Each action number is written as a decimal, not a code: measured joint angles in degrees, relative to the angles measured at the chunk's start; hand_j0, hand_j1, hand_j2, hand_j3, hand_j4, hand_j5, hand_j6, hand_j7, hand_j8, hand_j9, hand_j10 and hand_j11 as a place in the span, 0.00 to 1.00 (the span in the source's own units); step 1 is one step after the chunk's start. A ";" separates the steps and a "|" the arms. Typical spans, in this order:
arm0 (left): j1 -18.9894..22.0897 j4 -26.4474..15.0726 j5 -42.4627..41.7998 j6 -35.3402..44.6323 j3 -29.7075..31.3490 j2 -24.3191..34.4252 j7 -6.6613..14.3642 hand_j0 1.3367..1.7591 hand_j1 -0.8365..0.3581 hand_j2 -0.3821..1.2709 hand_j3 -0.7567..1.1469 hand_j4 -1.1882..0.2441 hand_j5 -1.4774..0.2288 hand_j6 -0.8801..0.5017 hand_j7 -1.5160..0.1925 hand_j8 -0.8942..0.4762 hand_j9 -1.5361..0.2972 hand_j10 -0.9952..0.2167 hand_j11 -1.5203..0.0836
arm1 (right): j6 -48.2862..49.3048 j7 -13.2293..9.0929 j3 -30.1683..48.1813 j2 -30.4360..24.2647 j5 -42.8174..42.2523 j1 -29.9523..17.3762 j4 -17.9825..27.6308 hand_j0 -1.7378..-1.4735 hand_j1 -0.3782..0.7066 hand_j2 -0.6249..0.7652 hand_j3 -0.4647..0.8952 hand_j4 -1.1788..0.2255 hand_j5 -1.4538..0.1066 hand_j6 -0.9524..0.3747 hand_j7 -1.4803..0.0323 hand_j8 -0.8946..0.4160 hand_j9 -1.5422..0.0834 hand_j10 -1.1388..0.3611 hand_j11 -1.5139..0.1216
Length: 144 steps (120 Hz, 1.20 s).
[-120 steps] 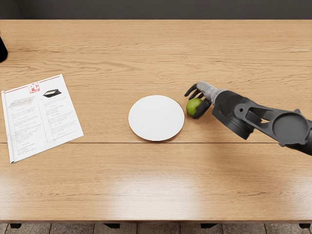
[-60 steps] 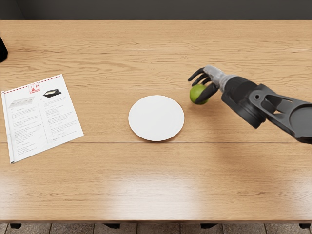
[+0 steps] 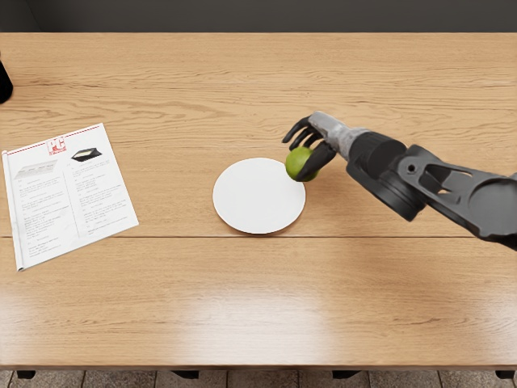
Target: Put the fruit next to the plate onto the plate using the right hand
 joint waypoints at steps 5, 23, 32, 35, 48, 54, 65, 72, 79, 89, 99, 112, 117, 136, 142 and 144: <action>0.00 0.00 0.00 0.00 0.00 0.00 0.00 0.76 0.99 0.23 0.40 0.83 0.87 0.64 0.89 0.65 0.84 0.82 0.95 | -0.01 -0.01 -0.06 0.78 0.00 -0.27 0.09 0.30 0.56 0.64 0.34 0.43 0.45 0.32 0.48 0.36 0.49 0.44 0.47; 0.00 0.01 0.00 0.00 0.00 0.00 0.00 0.76 0.99 0.23 0.40 0.83 0.87 0.64 0.89 0.65 0.84 0.82 0.95 | 0.04 -0.02 -0.36 3.22 0.04 -2.19 0.22 0.30 0.56 0.62 0.34 0.43 0.44 0.32 0.48 0.38 0.48 0.45 0.46; 0.00 0.02 0.00 0.00 0.00 0.00 0.00 0.76 0.99 0.23 0.40 0.83 0.87 0.64 0.89 0.65 0.84 0.82 0.95 | 0.02 -0.01 -0.45 4.12 0.01 -2.66 0.22 0.30 0.54 0.60 0.34 0.45 0.46 0.33 0.50 0.38 0.50 0.46 0.48; 0.00 0.01 0.00 -0.01 0.00 0.00 0.00 0.76 0.99 0.23 0.40 0.83 0.87 0.64 0.89 0.65 0.84 0.82 0.95 | -0.04 -0.01 -0.36 4.38 -0.02 -2.75 0.21 0.30 0.49 0.58 0.34 0.49 0.51 0.37 0.55 0.40 0.54 0.48 0.53; 0.00 0.01 0.00 0.00 0.00 0.00 0.00 0.76 0.99 0.23 0.40 0.83 0.87 0.64 0.89 0.65 0.84 0.82 0.95 | 2.51 0.00 3.05 4.12 0.71 -3.09 0.29 0.30 0.31 0.53 0.34 0.62 0.67 0.50 0.71 0.51 0.70 0.59 0.68; 0.00 0.01 0.00 0.00 0.00 0.00 0.00 0.76 0.99 0.23 0.40 0.83 0.87 0.64 0.89 0.65 0.84 0.82 0.95 | 7.44 0.00 7.52 2.47 3.79 -4.01 1.10 0.30 0.26 0.51 0.34 0.67 0.72 0.54 0.77 0.54 0.75 0.62 0.73; 0.00 0.00 0.00 0.01 0.00 0.00 0.00 0.76 0.99 0.23 0.40 0.83 0.87 0.64 0.89 0.65 0.84 0.82 0.95 | 16.12 0.00 16.17 -2.08 10.62 -7.14 5.39 0.30 0.19 0.49 0.34 0.72 0.79 0.60 0.83 0.58 0.81 0.66 0.79; 0.00 0.01 0.00 0.00 0.00 0.00 0.00 0.76 0.99 0.23 0.40 0.83 0.87 0.64 0.89 0.65 0.84 0.82 0.95 | 24.25 0.01 23.83 -4.13 16.10 -10.84 6.88 0.30 0.15 0.48 0.34 0.74 0.82 0.62 0.86 0.60 0.84 0.68 0.82; 0.00 0.00 0.00 -0.01 0.00 0.00 0.00 0.76 0.99 0.23 0.40 0.83 0.87 0.64 0.89 0.65 0.84 0.82 0.95 | 32.41 0.01 31.84 -6.05 22.35 -15.69 7.69 0.30 0.13 0.47 0.34 0.76 0.84 0.64 0.89 0.62 0.86 0.70 0.84; 0.00 -0.01 0.00 0.00 0.00 0.00 0.00 0.76 0.99 0.23 0.40 0.83 0.87 0.64 0.89 0.65 0.84 0.82 0.95 | 39.99 0.01 39.28 -8.29 28.56 -21.88 8.25 0.30 0.11 0.46 0.34 0.78 0.86 0.66 0.91 0.63 0.88 0.71 0.86; 0.00 0.00 0.00 0.00 0.00 0.00 0.00 0.76 0.99 0.23 0.40 0.83 0.87 0.64 0.89 0.65 0.84 0.82 0.95 | 44.18 0.01 48.05 -10.62 32.77 -29.70 8.44 0.30 0.09 0.46 0.34 0.80 0.88 0.67 0.93 0.64 0.90 0.72 0.88; 0.00 0.01 -0.04 -0.02 -0.02 0.00 0.00 0.76 0.99 0.23 0.40 0.83 0.87 0.64 0.89 0.65 0.84 0.82 0.95 | 46.39 0.01 60.13 -12.31 36.52 -40.87 8.15 0.30 0.07 0.45 0.34 0.81 0.89 0.68 0.94 0.65 0.91 0.73 0.89; 0.00 0.00 -0.05 -0.10 -0.02 0.00 0.00 0.76 0.99 0.23 0.40 0.83 0.87 0.64 0.89 0.65 0.84 0.82 0.95 | 46.79 0.01 63.92 -12.62 37.21 -44.26 7.84 0.30 0.07 0.45 0.34 0.81 0.90 0.69 0.94 0.65 0.91 0.73 0.89; 0.17 -0.01 -0.05 -0.35 0.03 0.00 0.00 0.76 0.99 0.23 0.40 0.83 0.87 0.64 0.89 0.65 0.84 0.82 0.95 | 47.42 0.01 70.74 -13.27 38.38 -50.08 6.36 0.30 0.06 0.45 0.34 0.82 0.90 0.69 0.95 0.66 0.92 0.74 0.90; 0.24 -0.01 -0.06 -0.38 0.06 0.00 0.00 0.76 0.99 0.23 0.40 0.83 0.87 0.64 0.89 0.65 0.84 0.82 0.95 | 47.49 0.01 72.21 -13.36 38.50 -50.93 5.93 0.30 0.06 0.45 0.34 0.82 0.91 0.70 0.95 0.66 0.92 0.74 0.90; 0.32 -0.01 -0.07 -0.39 0.07 0.00 0.00 0.76 0.99 0.23 0.40 0.83 0.87 0.64 0.89 0.65 0.84 0.82 0.95 | 47.50 0.01 72.58 -13.36 38.54 -51.15 5.82 0.30 0.06 0.45 0.34 0.82 0.91 0.70 0.95 0.66 0.92 0.74 0.90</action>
